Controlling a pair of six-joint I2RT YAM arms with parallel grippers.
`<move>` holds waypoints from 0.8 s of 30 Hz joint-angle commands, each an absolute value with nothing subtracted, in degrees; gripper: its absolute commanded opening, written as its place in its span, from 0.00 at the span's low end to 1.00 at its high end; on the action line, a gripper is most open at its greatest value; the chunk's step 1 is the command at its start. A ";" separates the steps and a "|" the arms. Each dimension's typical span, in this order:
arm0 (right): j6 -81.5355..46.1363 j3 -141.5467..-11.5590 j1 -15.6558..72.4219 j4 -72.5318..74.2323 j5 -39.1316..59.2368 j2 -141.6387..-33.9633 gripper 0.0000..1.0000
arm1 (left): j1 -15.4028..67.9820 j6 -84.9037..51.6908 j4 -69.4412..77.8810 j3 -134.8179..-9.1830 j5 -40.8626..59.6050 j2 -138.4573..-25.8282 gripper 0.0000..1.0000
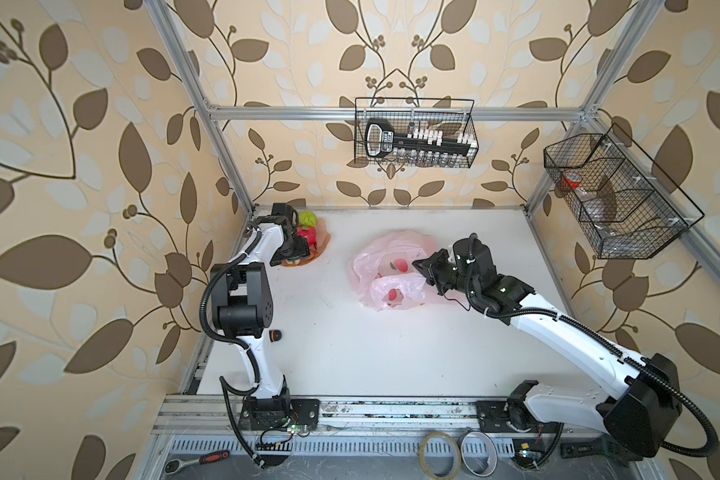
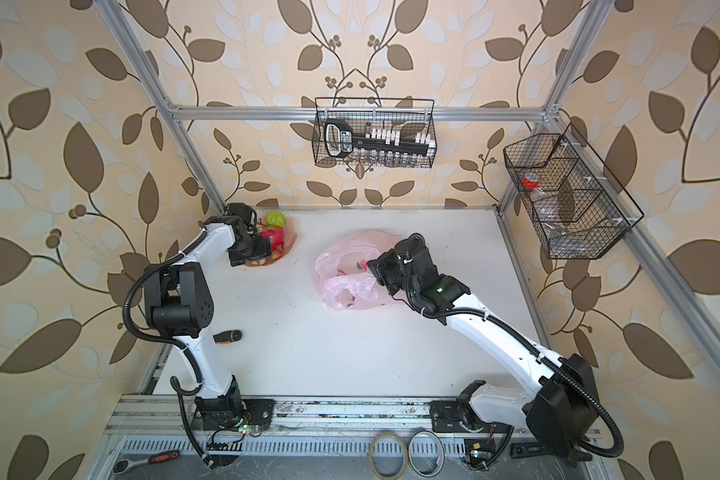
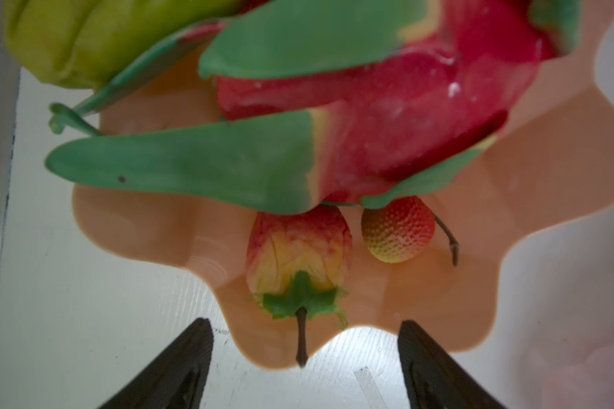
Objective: Place the fruits into the plastic bag
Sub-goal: 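Lower the left gripper onto the red strawberry and close on it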
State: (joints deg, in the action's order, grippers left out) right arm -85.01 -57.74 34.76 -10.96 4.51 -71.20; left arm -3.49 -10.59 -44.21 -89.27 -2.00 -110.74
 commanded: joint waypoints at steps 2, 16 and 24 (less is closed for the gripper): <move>-85.61 -57.09 34.98 -11.58 4.68 -70.49 0.00 | -4.12 -9.56 -42.80 -91.70 -4.32 -111.36 0.81; -85.65 -56.85 34.98 -12.63 4.13 -69.95 0.00 | -4.56 -8.20 -41.75 -93.61 -5.92 -115.37 0.73; -85.76 -56.91 35.23 -12.90 3.60 -70.01 0.00 | -4.60 -7.80 -41.14 -93.79 -6.08 -116.97 0.69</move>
